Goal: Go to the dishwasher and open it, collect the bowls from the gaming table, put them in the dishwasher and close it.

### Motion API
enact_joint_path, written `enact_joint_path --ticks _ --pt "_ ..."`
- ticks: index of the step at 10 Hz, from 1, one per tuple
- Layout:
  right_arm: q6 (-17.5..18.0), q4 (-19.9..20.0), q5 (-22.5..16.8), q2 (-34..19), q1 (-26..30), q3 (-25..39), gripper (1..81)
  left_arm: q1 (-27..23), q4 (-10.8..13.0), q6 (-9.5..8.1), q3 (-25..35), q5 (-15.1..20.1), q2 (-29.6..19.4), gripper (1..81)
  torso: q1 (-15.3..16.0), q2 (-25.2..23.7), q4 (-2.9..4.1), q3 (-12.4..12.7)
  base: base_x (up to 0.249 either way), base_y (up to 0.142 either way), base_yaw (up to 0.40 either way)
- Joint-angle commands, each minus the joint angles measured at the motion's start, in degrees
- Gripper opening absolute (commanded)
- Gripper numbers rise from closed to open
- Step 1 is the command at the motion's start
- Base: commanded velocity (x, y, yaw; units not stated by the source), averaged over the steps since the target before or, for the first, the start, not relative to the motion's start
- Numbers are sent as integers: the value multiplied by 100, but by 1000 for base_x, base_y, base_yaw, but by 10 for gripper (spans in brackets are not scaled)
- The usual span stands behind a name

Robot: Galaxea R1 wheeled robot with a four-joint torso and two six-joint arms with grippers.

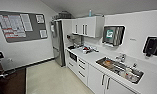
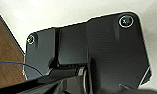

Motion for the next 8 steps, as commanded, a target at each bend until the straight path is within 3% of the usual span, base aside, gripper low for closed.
enact_joint_path --ticks 1,8 --pt "-9 -60 -199 20 256 -22 811 -307 7 48 15 290 -32 811 0 0 0 0 0 0 355" --pt "-27 -69 -252 47 265 92 811 -307 16 48 -126 299 -23 811 0 0 0 0 0 0 355"
